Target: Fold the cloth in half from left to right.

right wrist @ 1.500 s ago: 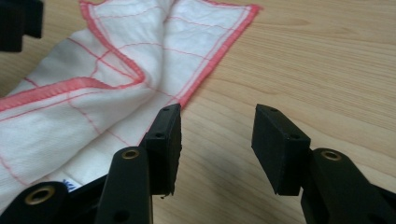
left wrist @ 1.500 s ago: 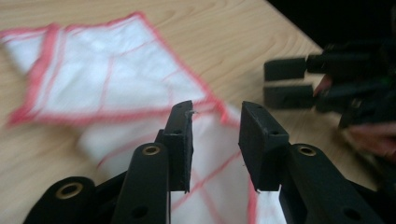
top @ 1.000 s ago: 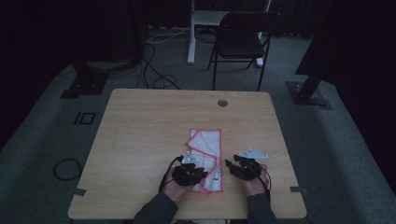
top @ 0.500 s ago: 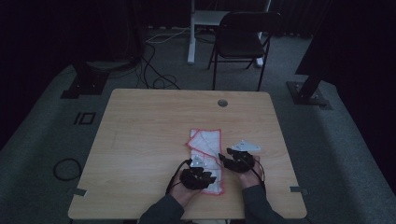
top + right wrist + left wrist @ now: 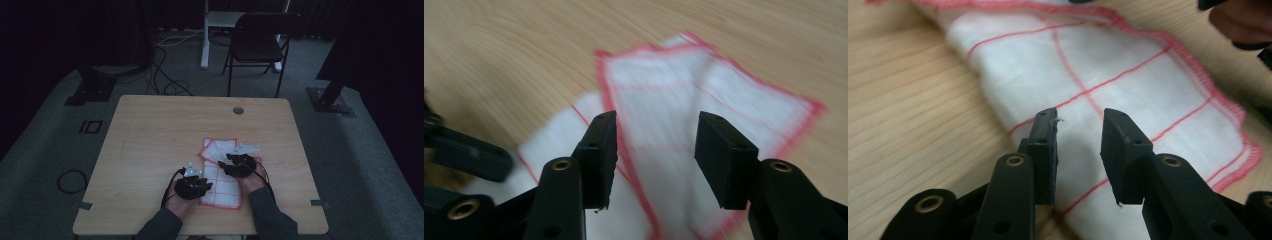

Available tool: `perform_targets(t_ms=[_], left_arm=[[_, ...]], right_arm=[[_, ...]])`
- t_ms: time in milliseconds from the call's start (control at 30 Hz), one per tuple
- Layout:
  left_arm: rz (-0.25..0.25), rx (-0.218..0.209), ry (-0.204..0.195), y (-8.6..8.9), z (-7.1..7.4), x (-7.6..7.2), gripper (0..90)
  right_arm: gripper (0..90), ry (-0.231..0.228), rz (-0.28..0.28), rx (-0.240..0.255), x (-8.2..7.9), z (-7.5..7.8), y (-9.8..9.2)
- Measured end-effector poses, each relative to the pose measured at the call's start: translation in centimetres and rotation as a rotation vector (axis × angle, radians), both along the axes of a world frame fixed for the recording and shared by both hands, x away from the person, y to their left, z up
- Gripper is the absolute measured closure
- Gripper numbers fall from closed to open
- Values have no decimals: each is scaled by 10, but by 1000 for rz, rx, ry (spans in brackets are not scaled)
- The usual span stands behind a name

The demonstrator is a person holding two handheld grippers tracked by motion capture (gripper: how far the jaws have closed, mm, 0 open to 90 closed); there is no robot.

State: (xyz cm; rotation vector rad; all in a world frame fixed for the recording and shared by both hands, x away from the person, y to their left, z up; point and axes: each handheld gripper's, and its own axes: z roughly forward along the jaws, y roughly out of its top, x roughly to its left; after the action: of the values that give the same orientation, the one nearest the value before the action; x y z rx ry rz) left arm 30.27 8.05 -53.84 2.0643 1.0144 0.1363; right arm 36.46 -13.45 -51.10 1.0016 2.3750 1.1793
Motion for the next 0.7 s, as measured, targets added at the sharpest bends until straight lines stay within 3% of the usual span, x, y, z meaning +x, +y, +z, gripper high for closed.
perform_targets(t_ms=[167, 400, 433, 467, 567, 700], left_arm=[[5, 9, -10, 0, -2, -2, 697], [8, 16, -11, 2, -2, -4, 722], [7, 17, -12, 4, -2, -6, 722], [9, 15, -11, 4, -2, -6, 724], [11, 10, -11, 6, -3, -8, 731], [11, 15, -8, 7, -2, -11, 733]], right_arm=[[556, -19, 50, -47, 9, 2, 27], [576, 3, 80, -112, 25, -6, 52], [601, 7, 84, -127, 27, -7, 55], [742, -4, 90, -156, 30, -8, 58], [865, -16, 79, -157, 33, -3, 54], [881, -25, 38, -133, 42, 7, 37]])
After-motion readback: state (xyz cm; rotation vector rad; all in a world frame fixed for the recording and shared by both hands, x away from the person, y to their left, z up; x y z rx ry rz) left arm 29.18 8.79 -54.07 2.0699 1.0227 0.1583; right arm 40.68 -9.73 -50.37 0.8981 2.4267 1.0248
